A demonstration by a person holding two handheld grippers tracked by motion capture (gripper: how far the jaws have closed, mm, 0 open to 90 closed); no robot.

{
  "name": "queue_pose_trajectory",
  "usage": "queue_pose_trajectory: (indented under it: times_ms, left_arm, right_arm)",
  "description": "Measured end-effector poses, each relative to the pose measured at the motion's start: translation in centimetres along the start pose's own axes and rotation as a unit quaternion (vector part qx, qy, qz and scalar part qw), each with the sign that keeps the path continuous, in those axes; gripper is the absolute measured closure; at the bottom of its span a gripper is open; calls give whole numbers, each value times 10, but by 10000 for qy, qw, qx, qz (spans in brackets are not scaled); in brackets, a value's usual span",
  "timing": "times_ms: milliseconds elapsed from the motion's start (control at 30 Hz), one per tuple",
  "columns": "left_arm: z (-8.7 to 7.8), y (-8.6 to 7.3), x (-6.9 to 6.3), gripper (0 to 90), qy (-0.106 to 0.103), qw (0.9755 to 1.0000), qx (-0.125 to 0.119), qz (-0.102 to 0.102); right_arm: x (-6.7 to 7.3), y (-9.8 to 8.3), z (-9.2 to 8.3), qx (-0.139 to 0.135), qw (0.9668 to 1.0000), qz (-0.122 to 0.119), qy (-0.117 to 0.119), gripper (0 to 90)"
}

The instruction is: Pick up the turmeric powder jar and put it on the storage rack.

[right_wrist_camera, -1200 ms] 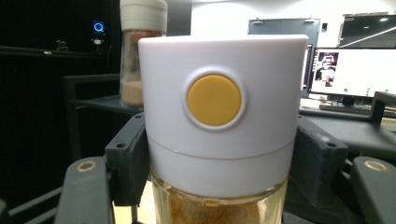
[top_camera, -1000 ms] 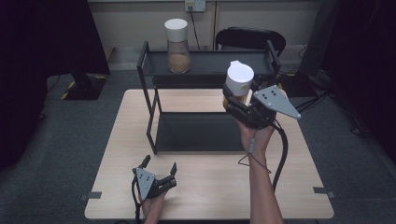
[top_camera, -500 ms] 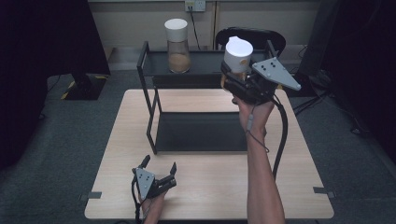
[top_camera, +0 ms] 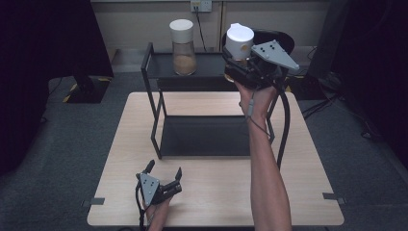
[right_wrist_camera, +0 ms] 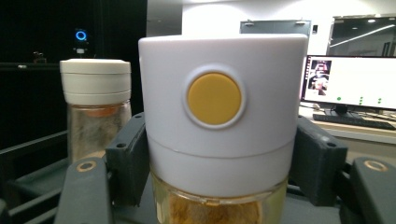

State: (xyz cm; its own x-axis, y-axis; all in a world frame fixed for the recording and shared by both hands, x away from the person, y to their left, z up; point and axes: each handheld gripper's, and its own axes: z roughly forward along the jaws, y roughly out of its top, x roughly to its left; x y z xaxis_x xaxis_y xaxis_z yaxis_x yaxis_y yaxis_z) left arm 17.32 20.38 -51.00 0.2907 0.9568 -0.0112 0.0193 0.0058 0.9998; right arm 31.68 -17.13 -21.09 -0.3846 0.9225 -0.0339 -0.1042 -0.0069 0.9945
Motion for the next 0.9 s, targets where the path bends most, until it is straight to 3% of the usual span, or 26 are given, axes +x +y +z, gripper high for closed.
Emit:
queue_pose_trajectory:
  times_ms: [433, 900]
  left_arm:
    - [0, 0, 0, 20, -9, 10000, -4, 25]
    - [0, 0, 0, 20, -3, 10000, -3, 16]
  right_arm:
    - [-6, 2, 33, 236, 9996, 127, -124, 298]
    - [-8, -1, 48, 377, 9990, 230, -99, 298]
